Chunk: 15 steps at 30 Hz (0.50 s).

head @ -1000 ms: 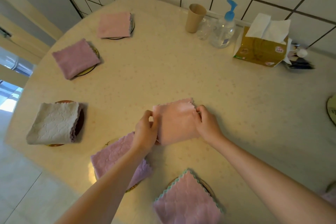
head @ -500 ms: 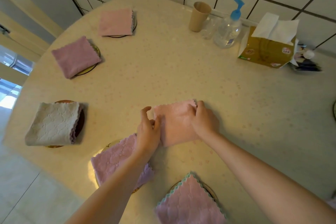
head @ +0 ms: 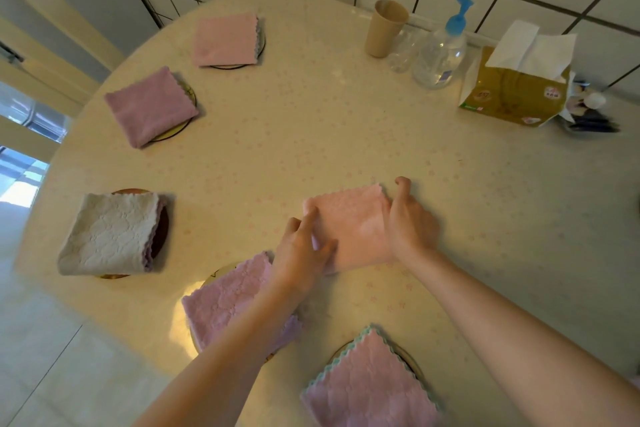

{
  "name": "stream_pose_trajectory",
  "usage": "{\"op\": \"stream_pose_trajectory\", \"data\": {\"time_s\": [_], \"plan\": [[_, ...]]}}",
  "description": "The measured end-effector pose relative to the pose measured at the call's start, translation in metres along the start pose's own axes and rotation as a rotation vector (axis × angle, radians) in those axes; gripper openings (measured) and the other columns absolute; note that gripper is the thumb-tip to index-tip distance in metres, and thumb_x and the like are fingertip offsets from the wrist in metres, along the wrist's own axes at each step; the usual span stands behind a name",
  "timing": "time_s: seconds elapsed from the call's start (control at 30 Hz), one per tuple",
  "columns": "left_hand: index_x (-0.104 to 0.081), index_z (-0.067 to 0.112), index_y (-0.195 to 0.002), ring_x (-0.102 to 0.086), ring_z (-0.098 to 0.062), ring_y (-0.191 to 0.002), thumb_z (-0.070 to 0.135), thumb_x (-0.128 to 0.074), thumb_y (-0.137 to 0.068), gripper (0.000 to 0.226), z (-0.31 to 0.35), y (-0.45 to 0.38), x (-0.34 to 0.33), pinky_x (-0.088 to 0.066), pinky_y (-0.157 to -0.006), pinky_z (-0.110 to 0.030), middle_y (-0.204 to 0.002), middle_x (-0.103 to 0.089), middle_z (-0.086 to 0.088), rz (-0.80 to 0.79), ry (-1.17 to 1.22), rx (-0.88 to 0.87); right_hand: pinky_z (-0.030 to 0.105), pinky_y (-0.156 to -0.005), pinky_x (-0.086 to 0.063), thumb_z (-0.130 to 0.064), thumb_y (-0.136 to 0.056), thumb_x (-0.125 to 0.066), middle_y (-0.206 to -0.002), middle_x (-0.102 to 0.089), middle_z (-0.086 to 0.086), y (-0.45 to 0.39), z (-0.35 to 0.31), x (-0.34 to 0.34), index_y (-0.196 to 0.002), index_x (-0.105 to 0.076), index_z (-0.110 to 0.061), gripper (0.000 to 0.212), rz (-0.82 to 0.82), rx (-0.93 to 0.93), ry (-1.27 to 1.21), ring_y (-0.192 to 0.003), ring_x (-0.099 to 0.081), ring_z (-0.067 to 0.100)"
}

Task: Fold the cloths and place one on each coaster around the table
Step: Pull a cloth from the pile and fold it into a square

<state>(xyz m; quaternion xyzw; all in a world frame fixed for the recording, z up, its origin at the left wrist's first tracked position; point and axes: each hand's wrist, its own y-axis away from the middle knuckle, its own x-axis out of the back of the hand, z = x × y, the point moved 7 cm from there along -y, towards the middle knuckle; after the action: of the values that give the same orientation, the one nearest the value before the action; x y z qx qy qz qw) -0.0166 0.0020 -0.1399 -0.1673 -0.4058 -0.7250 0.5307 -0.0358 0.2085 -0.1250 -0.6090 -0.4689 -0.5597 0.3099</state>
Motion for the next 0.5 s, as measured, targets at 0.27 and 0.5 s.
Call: {"op": "stream_pose_trajectory", "data": {"time_s": [0.27,0.5], "plan": [[-0.032,0.022,-0.148,-0.025,-0.038,-0.142,0.054,-0.038,-0.087,0.069,0.007,0.005,0.004,-0.031,-0.108,-0.052,-0.155,-0.026,-0.007,0.131,-0.756,-0.48,0.041,-0.072,-0.048,-0.033,-0.087,-0.053,-0.126,-0.05,0.011,0.054,-0.02,-0.007,-0.129,-0.05,-0.021,0.044,0.1,0.525,0.129,-0.102,-0.05,0.032],[0.013,0.017,-0.151,0.017,-0.028,-0.145,0.066,-0.032,-0.09,0.09,-0.012,-0.001,0.005,0.002,-0.117,-0.047,-0.16,0.012,-0.006,-0.108,-0.745,-0.233,0.042,-0.066,-0.049,-0.021,-0.079,-0.069,-0.107,-0.056,0.018,0.066,0.012,-0.014,-0.128,-0.052,-0.011,0.053,0.012,0.261,0.168,-0.09,-0.055,0.037]]}}
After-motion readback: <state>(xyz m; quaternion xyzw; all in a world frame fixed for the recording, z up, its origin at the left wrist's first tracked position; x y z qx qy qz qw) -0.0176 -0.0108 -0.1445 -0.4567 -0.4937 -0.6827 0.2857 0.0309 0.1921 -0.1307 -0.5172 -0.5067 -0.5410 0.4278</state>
